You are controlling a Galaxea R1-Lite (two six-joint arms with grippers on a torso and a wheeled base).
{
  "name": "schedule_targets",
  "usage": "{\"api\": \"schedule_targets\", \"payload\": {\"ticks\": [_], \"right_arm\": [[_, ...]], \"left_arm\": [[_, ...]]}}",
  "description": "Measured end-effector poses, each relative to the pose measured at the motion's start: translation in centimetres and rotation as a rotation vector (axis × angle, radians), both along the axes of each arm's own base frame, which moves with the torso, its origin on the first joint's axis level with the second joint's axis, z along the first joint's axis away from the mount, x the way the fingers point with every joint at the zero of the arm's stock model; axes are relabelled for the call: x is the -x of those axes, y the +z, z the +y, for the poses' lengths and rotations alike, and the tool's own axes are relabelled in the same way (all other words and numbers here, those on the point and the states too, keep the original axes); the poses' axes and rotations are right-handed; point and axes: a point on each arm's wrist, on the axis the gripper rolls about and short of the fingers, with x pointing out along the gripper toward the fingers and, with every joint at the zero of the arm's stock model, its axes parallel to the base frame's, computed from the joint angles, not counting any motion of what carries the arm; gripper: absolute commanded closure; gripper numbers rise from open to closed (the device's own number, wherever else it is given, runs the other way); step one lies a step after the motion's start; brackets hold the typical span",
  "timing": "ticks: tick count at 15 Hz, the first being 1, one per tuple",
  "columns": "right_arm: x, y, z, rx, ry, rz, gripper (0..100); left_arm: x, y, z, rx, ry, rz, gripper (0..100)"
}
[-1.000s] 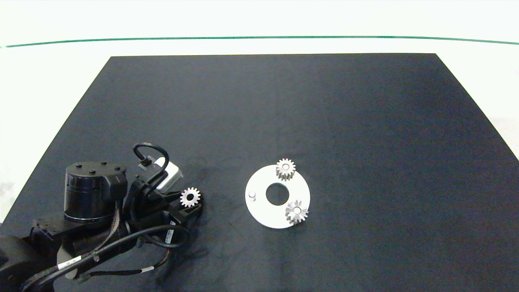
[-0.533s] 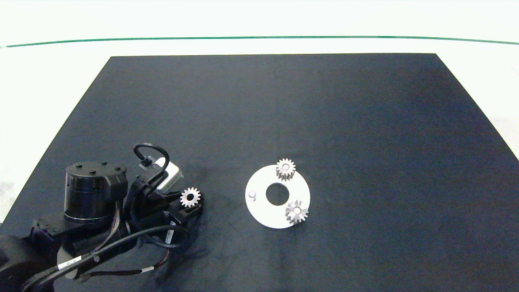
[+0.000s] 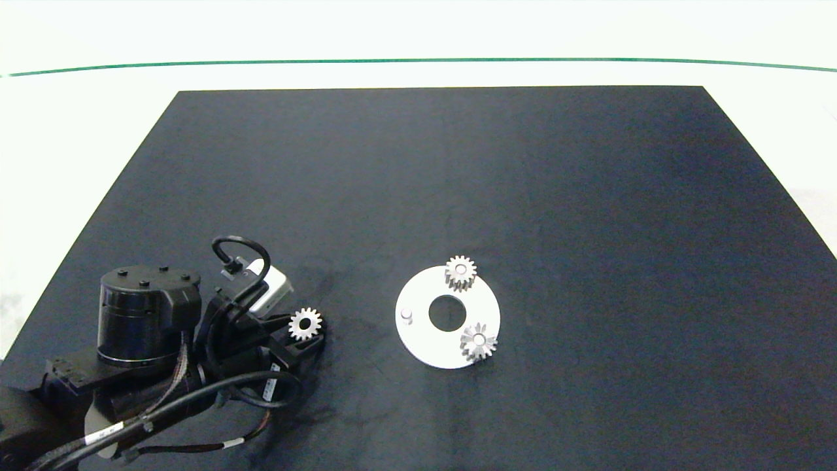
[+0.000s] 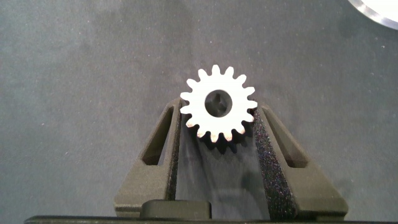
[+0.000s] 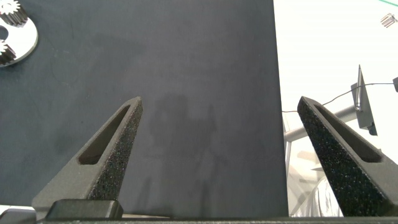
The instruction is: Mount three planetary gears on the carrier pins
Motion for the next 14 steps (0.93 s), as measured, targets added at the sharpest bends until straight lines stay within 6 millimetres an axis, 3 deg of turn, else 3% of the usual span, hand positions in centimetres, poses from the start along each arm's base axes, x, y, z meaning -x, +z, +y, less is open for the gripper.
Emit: {"api": "schedule_targets", "payload": {"ticks": [8,14], "right_arm": [[0.2,-0.3,0.0,0.004,-0.001,0.014,0],[0.2,-0.3,0.0,0.004,0.001,0.015,0]], "left_arm": [[3.2,2.3,-2.9,0.010,-0.091,-0.110,93],[3.3,3.6,-6.0,-0.008,-0.155,-0.113,93]]}}
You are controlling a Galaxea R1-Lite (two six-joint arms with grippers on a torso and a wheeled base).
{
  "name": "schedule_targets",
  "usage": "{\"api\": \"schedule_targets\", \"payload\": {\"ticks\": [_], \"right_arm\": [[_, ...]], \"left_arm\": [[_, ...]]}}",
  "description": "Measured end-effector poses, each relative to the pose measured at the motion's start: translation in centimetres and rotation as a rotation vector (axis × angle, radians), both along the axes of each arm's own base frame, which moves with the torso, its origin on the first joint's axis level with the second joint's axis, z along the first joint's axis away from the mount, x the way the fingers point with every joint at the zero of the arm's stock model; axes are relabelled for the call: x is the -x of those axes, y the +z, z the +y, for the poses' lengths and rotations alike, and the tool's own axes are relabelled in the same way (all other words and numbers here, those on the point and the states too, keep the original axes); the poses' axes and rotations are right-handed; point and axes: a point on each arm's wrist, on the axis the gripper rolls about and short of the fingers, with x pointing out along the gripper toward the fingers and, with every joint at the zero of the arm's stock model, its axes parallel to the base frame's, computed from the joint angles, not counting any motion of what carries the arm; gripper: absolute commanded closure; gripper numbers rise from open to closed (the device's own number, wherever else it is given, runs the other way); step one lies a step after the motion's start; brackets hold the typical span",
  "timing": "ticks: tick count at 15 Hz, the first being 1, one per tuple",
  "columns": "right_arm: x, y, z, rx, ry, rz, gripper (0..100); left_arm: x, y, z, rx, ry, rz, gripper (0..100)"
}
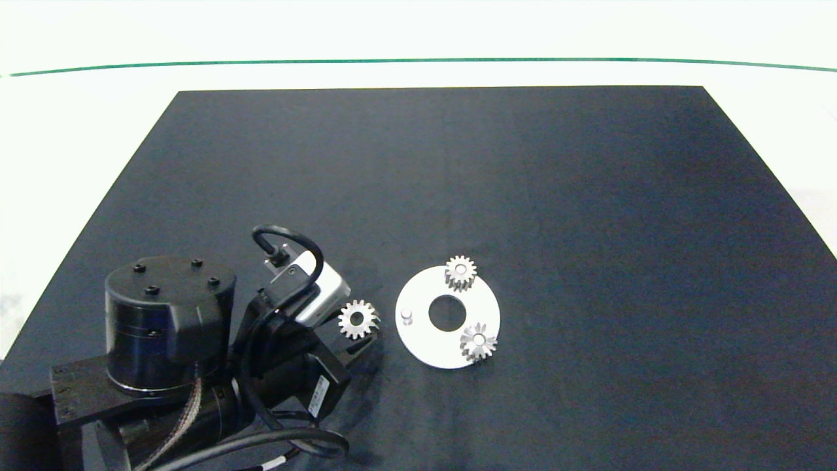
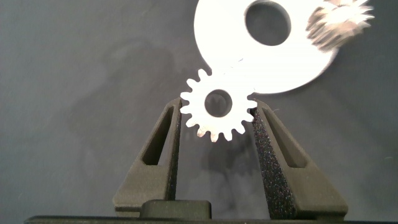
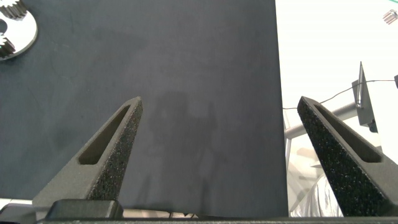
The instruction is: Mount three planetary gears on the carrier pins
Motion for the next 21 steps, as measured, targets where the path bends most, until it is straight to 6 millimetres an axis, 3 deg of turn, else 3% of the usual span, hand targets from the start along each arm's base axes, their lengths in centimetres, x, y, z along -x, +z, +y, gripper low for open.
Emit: {"api": "schedule_targets", "payload": {"ticks": [6,21], "right_arm": [[0.0,0.0,0.0,0.001,0.003,0.002,0],[0.1,-0.1,0.0,-0.001,0.014,0.001,0]], "left_arm": [[-0.5,0.6,-2.3,-0.013,-0.019,-0.013,93],[-2.2,-0.7,-4.0,-0.055,-0.021,0.015,93]]}}
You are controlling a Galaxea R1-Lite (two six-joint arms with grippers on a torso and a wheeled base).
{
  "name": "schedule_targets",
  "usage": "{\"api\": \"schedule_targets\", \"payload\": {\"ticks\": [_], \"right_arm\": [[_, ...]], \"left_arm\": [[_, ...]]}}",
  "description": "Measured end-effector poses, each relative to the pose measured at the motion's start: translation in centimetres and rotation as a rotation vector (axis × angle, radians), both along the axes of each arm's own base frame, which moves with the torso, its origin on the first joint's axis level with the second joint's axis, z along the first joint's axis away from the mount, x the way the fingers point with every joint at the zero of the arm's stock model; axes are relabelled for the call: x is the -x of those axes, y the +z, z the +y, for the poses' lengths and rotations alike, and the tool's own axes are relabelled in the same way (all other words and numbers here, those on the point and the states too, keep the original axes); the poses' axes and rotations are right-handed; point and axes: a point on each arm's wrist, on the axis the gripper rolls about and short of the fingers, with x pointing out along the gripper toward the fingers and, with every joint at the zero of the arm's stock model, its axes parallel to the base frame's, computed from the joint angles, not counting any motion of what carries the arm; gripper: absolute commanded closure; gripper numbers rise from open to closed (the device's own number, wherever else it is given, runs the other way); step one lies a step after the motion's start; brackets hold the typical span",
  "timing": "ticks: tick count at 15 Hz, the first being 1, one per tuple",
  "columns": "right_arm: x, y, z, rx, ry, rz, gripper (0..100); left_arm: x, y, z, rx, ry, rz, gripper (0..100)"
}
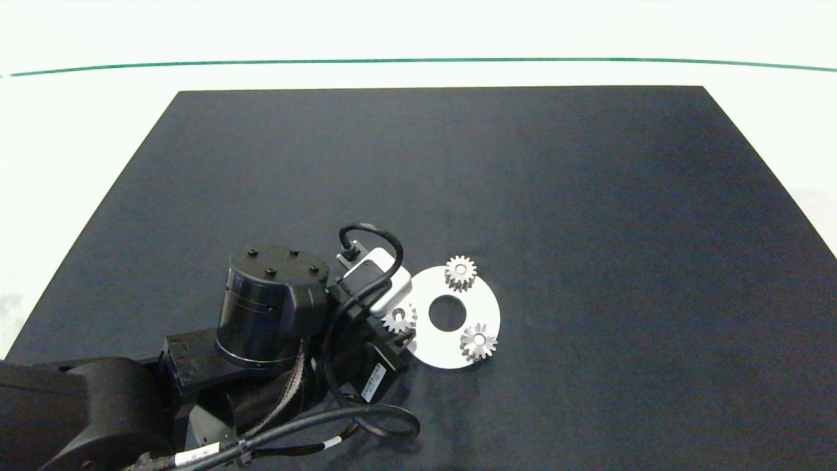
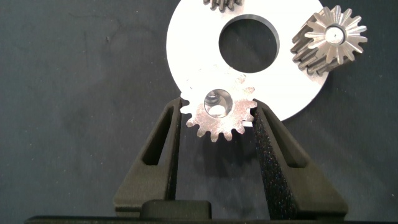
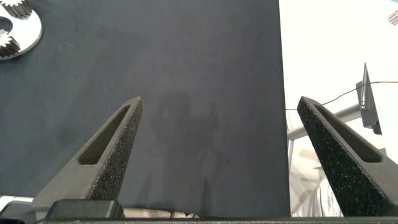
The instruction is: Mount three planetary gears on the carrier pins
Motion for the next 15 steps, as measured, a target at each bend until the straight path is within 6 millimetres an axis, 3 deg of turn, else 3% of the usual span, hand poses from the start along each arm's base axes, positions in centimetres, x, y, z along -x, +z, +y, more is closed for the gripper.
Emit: {"api": "schedule_targets", "payload": {"ticks": [15], "right_arm": [[0.0,-0.2,0.0,0.002,0.005,0.010,0]], "left_arm": [[-1.0,-0.5,-1.2,-0.001,-0.003,0.006,93]]}}
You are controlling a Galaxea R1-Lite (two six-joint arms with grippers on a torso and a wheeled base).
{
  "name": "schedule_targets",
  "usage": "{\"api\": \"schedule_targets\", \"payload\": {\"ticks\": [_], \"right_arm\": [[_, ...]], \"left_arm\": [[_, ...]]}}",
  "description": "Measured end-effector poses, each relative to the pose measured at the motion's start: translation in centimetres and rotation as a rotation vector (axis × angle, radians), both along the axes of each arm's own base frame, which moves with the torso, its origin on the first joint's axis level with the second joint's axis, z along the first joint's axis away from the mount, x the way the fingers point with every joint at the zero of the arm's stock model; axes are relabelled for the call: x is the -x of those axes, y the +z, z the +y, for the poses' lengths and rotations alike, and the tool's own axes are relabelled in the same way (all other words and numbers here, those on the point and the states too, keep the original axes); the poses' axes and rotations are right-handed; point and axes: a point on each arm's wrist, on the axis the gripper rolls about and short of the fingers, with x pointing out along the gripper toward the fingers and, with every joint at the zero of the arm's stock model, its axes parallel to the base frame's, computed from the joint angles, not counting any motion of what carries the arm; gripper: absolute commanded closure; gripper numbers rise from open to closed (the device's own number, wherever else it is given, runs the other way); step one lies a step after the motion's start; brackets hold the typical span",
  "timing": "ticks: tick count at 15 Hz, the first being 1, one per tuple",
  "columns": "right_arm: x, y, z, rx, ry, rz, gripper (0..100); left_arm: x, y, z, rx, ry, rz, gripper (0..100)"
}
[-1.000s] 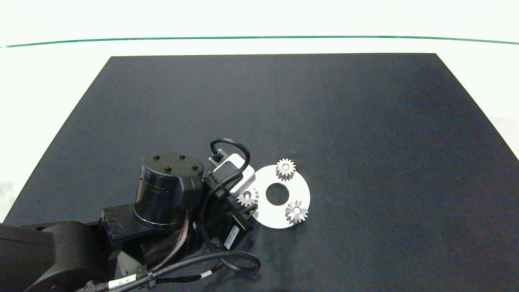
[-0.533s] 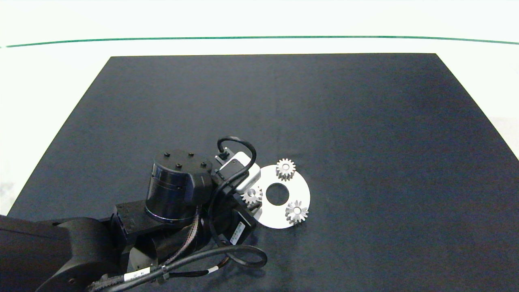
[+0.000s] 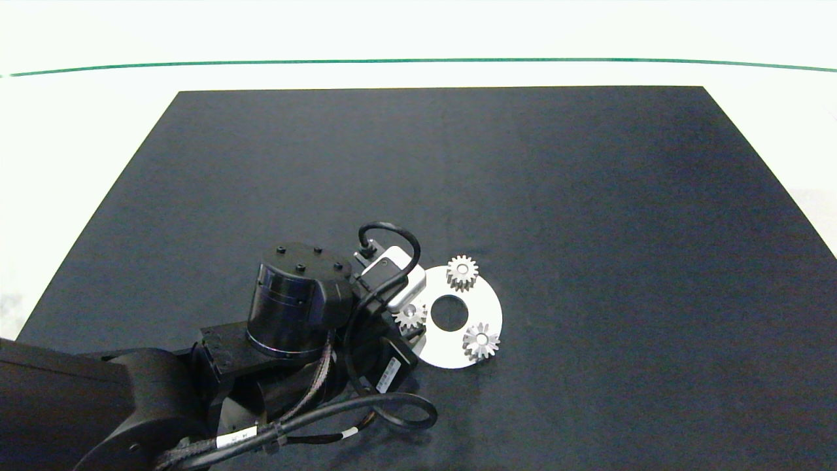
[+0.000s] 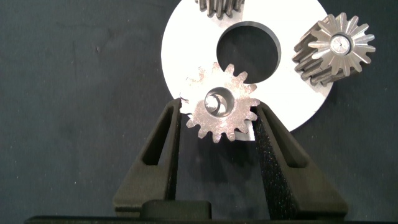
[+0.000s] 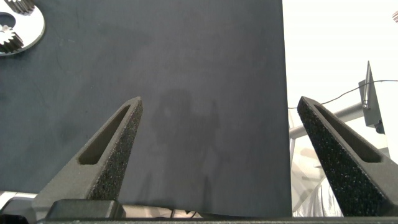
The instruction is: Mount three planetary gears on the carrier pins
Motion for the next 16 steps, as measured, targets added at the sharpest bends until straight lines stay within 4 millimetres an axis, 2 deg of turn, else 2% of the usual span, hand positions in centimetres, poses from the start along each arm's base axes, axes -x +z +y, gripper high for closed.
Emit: {"api": "schedule_targets", "payload": {"ticks": [16], "right_arm": [[-0.05,-0.02,-0.02,0.000,0.004,0.001,0]], "left_arm": [[-0.25,0.26,0.15,0.006,0.010,-0.003,93]]}}
